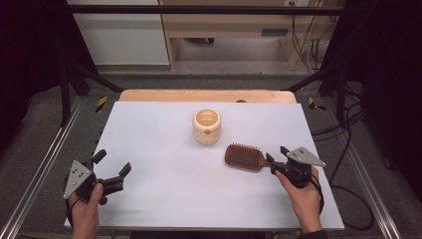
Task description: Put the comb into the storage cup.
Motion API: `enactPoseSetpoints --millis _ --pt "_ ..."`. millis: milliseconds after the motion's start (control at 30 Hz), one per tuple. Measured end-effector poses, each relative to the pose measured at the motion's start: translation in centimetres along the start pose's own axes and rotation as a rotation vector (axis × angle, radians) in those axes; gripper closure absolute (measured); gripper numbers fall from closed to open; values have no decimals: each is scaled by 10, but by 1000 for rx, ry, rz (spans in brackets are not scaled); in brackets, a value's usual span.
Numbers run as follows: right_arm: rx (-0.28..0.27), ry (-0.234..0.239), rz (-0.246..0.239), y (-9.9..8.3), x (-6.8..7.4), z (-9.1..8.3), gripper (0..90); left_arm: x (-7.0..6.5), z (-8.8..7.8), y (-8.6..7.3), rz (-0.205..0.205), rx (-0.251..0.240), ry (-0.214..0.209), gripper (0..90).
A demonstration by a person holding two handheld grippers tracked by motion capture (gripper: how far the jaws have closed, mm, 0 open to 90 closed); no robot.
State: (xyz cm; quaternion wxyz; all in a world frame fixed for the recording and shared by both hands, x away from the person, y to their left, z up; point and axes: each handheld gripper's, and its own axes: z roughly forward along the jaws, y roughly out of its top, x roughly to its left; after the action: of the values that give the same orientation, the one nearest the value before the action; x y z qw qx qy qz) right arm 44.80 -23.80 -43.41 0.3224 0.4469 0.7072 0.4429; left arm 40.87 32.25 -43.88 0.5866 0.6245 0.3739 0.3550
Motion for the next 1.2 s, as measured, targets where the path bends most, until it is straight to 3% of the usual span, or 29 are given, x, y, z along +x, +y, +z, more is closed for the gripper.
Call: enactPoseSetpoints --millis 167,300,367,533,767,1200 --pt "79 -12 -75 12 -6 14 731 0 1 -1 2 5 1 18" --pt "148 -34 -72 18 -20 29 861 -1 0 -1 1 7 2 18" --pt "171 -41 -37 16 -27 34 900 -1 0 -2 0 7 2 18" --pt "268 -23 -9 0 -33 42 900 -1 1 -1 1 8 0 18" --pt "341 12 -8 -10 -35 49 900 -2 2 -1 5 11 -4 18" --pt "394 28 -26 -15 -30 59 900 -3 3 -2 3 16 -10 19"
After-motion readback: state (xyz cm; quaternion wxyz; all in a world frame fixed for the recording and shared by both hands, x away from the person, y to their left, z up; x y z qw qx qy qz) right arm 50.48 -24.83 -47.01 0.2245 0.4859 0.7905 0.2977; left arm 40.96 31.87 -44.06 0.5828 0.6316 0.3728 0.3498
